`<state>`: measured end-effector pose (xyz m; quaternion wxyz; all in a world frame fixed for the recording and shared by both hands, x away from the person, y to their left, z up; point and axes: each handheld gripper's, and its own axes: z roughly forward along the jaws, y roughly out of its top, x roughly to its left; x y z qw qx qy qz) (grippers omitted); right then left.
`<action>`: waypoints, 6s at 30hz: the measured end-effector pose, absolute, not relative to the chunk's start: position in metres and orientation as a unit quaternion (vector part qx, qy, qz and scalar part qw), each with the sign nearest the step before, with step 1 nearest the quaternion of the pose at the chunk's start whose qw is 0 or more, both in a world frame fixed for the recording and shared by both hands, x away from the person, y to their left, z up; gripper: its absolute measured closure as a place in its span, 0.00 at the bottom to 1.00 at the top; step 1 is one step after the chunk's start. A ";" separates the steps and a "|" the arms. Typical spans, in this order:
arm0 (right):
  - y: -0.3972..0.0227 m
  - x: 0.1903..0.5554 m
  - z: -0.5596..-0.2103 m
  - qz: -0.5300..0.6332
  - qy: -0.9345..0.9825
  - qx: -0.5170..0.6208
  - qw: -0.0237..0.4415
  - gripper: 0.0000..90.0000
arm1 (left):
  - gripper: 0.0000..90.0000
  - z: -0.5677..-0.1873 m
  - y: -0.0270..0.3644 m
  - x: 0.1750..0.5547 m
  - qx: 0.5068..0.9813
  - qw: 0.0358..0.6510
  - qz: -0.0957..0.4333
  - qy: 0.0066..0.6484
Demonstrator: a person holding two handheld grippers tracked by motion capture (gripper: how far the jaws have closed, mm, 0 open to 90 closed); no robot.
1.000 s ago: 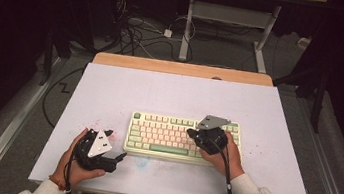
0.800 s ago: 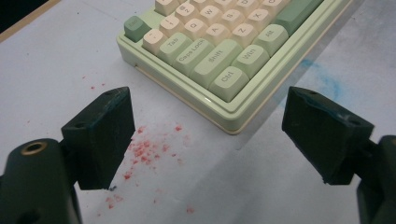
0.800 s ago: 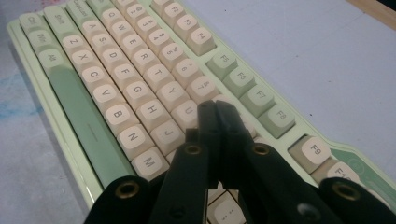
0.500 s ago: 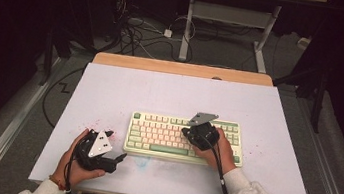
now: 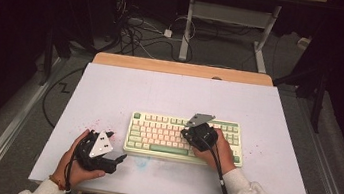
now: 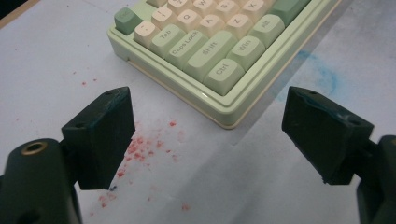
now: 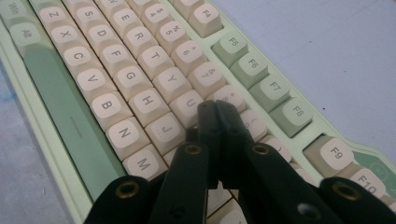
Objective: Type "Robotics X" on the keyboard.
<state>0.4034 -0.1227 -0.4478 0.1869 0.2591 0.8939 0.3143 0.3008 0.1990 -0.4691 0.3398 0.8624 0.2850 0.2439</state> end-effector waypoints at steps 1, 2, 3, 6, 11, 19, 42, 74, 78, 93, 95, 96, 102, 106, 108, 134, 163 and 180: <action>-0.124 0.404 -0.447 0.318 0.894 0.255 0.187 1.00 | 0.18 -0.469 0.199 0.301 0.862 0.340 0.243 0.286; -0.124 0.403 -0.447 0.323 0.891 0.261 0.186 1.00 | 0.18 -0.469 0.199 0.301 0.861 0.341 0.243 0.287; -0.126 0.403 -0.446 0.328 0.889 0.259 0.187 1.00 | 0.18 -0.469 0.199 0.301 0.861 0.343 0.243 0.287; -0.128 0.400 -0.442 0.337 0.884 0.262 0.191 1.00 | 0.18 -0.468 0.200 0.300 0.860 0.343 0.245 0.287; -0.131 0.397 -0.437 0.353 0.877 0.260 0.196 1.00 | 0.19 -0.469 0.199 0.300 0.860 0.342 0.249 0.285; -0.137 0.392 -0.429 0.374 0.867 0.260 0.202 0.99 | 0.20 -0.469 0.199 0.301 0.861 0.340 0.249 0.285; -0.156 0.378 -0.411 0.412 0.840 0.263 0.236 0.50 | 0.20 -0.470 0.197 0.302 0.864 0.337 0.245 0.283; -0.192 0.350 -0.406 0.418 0.818 0.261 0.297 0.25 | 0.26 -0.464 0.199 0.300 0.855 0.348 0.247 0.294; -0.199 0.346 -0.406 0.418 0.815 0.263 0.302 0.25 | 0.30 -0.463 0.199 0.300 0.855 0.349 0.246 0.295; -0.229 0.326 -0.411 0.412 0.809 0.271 0.320 0.25 | 0.70 -0.451 0.201 0.301 0.851 0.358 0.226 0.310; -0.232 0.324 -0.413 0.409 0.809 0.273 0.320 0.25 | 0.75 -0.451 0.201 0.301 0.852 0.358 0.222 0.310; -0.234 0.323 -0.414 0.407 0.809 0.274 0.325 0.25 | 0.77 -0.451 0.201 0.301 0.853 0.357 0.223 0.310; -0.247 0.315 -0.420 0.405 0.806 0.282 0.328 0.25 | 0.94 -0.448 0.202 0.304 0.857 0.349 0.215 0.314; -0.253 0.311 -0.424 0.400 0.807 0.285 0.327 0.25 | 0.97 -0.445 0.201 0.307 0.861 0.343 0.206 0.315; -0.256 0.309 -0.426 0.399 0.808 0.289 0.324 0.25 | 0.97 -0.443 0.199 0.307 0.864 0.338 0.204 0.313; -0.262 0.300 -0.435 0.390 0.812 0.296 0.317 0.24 | 0.97 -0.425 0.150 0.332 0.892 0.326 0.170 0.263; -0.259 0.302 -0.440 0.385 0.821 0.289 0.307 0.24 | 0.96 -0.438 0.093 0.365 0.917 0.299 0.146 0.221; -0.259 0.302 -0.441 0.382 0.823 0.288 0.306 0.24 | 0.95 -0.445 0.091 0.369 0.920 0.289 0.146 0.222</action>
